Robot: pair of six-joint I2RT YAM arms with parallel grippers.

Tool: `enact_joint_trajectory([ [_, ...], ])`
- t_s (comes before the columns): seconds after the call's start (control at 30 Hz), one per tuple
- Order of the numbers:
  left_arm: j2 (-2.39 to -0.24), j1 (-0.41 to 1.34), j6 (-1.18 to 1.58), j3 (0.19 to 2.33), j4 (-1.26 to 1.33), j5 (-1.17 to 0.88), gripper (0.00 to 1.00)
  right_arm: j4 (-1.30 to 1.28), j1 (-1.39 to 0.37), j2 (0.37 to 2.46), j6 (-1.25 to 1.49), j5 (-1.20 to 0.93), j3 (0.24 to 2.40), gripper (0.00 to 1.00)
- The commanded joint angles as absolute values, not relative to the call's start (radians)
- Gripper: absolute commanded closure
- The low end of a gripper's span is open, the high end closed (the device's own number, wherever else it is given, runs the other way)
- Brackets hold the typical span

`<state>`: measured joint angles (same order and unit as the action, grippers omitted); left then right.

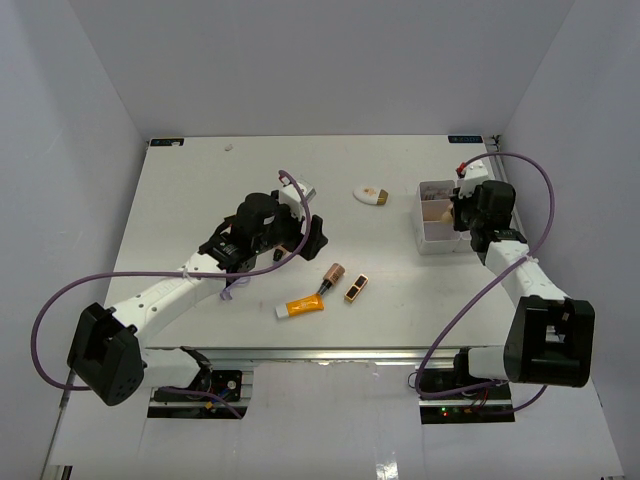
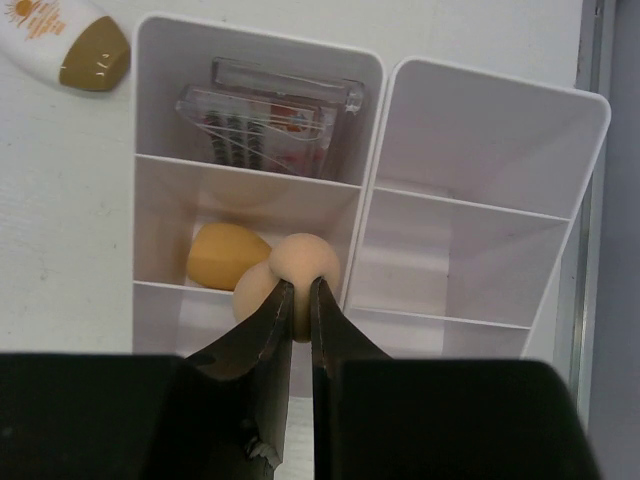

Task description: Organize the makeup

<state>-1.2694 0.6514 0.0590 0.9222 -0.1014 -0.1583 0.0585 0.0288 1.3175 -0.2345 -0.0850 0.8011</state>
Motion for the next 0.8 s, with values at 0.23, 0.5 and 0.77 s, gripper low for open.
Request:
enact_joint_trajectory([
  [0.23,-1.231,0.650,0.044,0.921,-0.101,-0.145,0.02,0.156,0.031,1.309,-0.152,-0.087,0.868,0.92],
  [0.5,-1.237,0.650,0.044,0.920,-0.102,-0.146,0.02,0.196,0.031,1.348,-0.084,-0.131,0.860,0.92],
  [0.77,-1.242,0.650,0.041,0.920,-0.103,-0.146,0.02,0.195,0.031,1.436,-0.055,-0.172,0.860,0.79],
])
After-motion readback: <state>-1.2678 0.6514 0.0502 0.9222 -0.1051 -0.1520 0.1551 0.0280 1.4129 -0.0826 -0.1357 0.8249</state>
